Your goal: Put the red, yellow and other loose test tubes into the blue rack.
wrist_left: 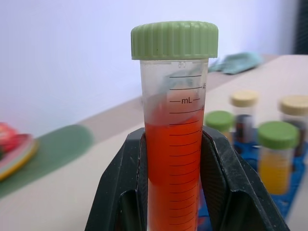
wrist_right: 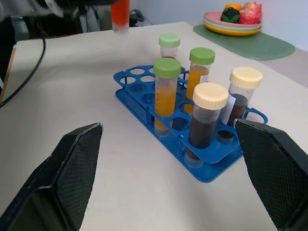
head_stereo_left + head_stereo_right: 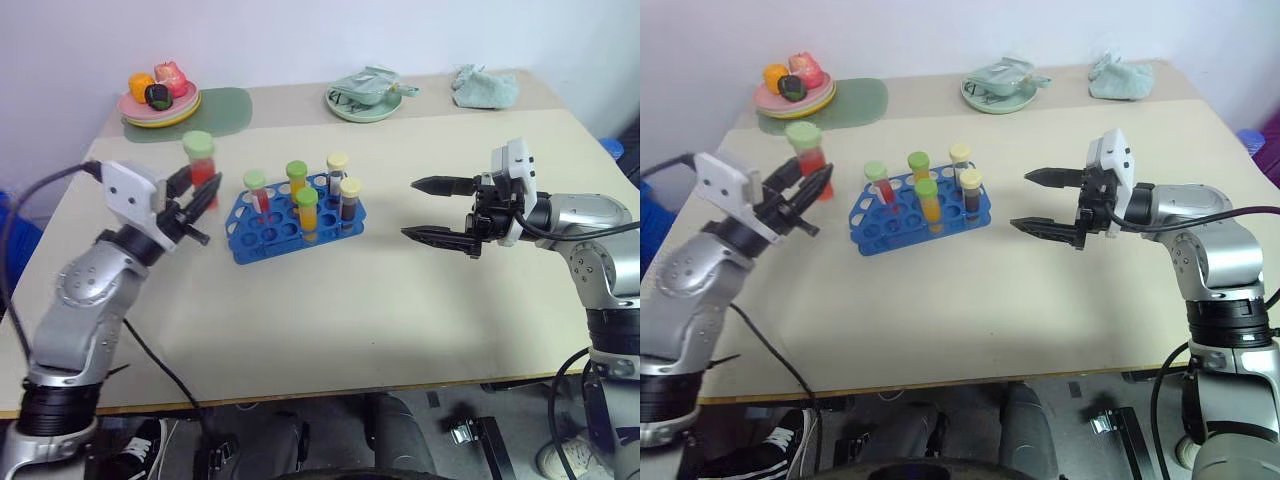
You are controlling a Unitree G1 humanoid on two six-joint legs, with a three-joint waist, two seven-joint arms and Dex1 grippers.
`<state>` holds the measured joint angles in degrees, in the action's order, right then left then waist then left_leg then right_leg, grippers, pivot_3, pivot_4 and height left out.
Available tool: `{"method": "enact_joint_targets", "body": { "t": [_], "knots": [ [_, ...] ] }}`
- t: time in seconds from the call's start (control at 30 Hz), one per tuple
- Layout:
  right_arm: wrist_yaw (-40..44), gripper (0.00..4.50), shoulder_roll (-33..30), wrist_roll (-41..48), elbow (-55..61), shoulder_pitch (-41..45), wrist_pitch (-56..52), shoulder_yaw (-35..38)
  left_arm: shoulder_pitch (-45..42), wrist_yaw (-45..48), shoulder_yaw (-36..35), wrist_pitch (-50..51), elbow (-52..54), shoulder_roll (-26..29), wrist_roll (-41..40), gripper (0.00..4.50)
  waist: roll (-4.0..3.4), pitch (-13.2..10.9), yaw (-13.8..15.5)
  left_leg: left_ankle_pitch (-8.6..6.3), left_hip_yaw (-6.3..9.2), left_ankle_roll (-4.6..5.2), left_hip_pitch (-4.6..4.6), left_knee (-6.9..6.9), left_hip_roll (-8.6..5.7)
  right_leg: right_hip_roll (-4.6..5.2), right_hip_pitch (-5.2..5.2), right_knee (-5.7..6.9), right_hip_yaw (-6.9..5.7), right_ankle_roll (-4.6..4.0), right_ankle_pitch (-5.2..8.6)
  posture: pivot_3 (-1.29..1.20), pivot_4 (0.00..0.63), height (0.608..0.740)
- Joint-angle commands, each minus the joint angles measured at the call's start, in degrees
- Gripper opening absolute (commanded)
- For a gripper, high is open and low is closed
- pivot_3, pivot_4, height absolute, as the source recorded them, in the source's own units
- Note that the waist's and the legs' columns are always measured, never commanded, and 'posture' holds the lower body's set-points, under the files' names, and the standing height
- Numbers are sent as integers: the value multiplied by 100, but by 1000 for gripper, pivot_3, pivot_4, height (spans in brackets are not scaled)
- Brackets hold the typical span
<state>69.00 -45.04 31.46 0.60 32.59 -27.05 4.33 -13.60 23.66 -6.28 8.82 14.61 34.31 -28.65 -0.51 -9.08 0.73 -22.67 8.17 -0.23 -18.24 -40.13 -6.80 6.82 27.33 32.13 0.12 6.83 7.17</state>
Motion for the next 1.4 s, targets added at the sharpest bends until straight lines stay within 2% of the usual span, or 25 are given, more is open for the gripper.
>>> {"method": "enact_joint_targets", "body": {
  "t": [0.03,0.2,0.43,0.57,1.07,1.17,1.3,1.4],
  "knots": [
    [-5,4500,-91,1,89,134,72,150,-248,354,198,-820,-541,-348,505,1134,0,0,4,0,-1,0,0,0,0,0,0,0,0,0,0,0,150,740],
    [-74,4500,-114,8,110,168,12,188,-536,797,452,-1591,-1364,-853,939,1134,2,1,1,0,-1,1,0,-3,-1,1,-1,0,-2,2,-2,0,150,740],
    [-130,4500,-226,62,256,31,-92,283,-501,1045,598,-1918,-1715,-1219,1215,1134,2,2,1,0,0,1,-1,-2,1,0,0,-1,-2,3,-3,0,150,740],
    [-157,4500,-257,77,309,-8,-144,330,-492,940,646,-1925,-1938,-1309,1520,1134,2,2,5,0,0,1,-1,-2,1,0,0,-1,-2,3,-3,0,150,740],
    [-184,4500,-257,64,294,19,-122,320,-315,960,682,-1756,-1994,-1670,1538,1134,2,6,16,0,0,1,2,-3,0,0,-4,-2,-2,4,-3,0,150,740],
    [-173,4500,-255,63,289,14,-113,315,-334,930,486,-1591,-1945,-1748,1280,2299,2,6,12,0,0,1,2,-3,0,0,-5,-1,-2,4,-3,0,150,740],
    [-146,4500,-245,41,228,42,-73,291,-229,957,325,-1638,-1710,-1681,1193,4384,2,5,3,0,1,1,2,-1,2,-1,-1,-1,-2,4,-3,0,150,740],
    [-110,4500,-232,15,164,48,-12,273,-61,1114,204,-1678,-1454,-1547,1068,4449,2,5,2,0,1,1,1,-1,4,-2,-1,-1,-2,4,-3,0,150,740]
  ]
}}
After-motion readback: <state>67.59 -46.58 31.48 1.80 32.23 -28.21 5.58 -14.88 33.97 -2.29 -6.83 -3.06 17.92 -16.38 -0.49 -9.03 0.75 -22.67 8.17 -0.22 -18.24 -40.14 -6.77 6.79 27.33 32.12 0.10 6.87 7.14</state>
